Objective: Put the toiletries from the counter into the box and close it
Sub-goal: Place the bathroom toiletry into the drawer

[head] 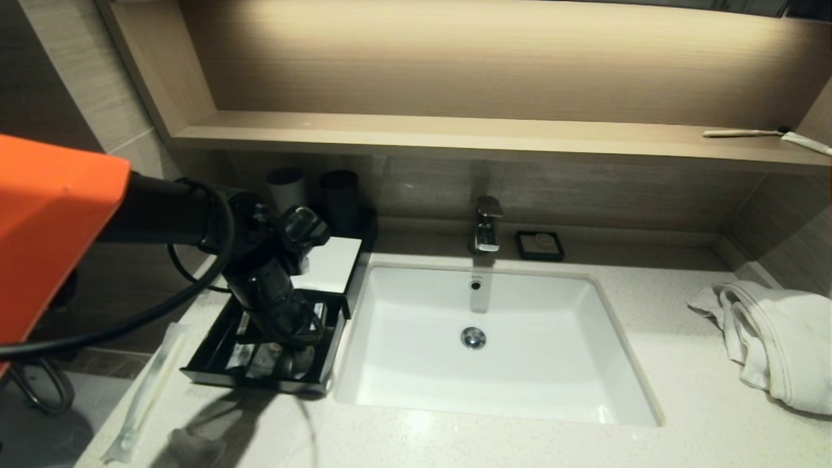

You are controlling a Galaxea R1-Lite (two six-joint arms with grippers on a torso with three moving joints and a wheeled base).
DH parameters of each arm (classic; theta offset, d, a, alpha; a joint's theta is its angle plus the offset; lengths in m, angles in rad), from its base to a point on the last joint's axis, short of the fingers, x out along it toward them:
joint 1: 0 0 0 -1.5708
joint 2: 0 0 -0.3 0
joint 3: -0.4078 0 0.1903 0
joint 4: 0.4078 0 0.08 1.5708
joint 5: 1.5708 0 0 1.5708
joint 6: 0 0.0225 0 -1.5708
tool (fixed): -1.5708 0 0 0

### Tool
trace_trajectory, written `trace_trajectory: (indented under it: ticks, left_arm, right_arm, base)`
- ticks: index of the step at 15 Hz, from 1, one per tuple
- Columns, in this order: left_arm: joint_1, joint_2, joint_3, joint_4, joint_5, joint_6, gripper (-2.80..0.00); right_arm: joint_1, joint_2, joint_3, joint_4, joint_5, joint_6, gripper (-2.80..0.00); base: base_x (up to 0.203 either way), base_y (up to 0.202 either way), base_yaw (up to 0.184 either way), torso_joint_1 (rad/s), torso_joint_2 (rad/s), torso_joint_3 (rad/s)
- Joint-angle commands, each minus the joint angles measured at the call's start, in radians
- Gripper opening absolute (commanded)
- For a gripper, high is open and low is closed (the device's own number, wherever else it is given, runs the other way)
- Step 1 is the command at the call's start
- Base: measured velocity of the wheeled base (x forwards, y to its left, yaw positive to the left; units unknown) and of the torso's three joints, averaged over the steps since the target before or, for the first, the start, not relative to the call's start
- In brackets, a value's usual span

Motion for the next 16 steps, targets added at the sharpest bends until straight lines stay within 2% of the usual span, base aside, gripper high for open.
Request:
trace_trajectory:
  ticks: [1,9,16]
  left_arm:
    - [0.003,0.034,-0.019,0.005,0.001,-0.002,-2.80]
    - [0.008,0.128,-0.134,0.019,0.003,0.003,-2.80]
    - [0.023,0.166,-0.187,0.026,0.005,0.008,-2.80]
  right_arm:
    - [0.000,0.000,0.000,0.000,0.000,-0.001,-2.80]
    - [0.000,0.000,0.000,0.000,0.000,0.000,-2.80]
    - [0.000,0.000,0.000,0.000,0.001,0.000,-2.80]
  base:
    - [0.000,0.000,0.000,0.000,0.00,0.000]
    - [0.000,0.000,0.000,0.000,0.00,0.000]
    - [0.000,0.000,0.000,0.000,0.00,0.000]
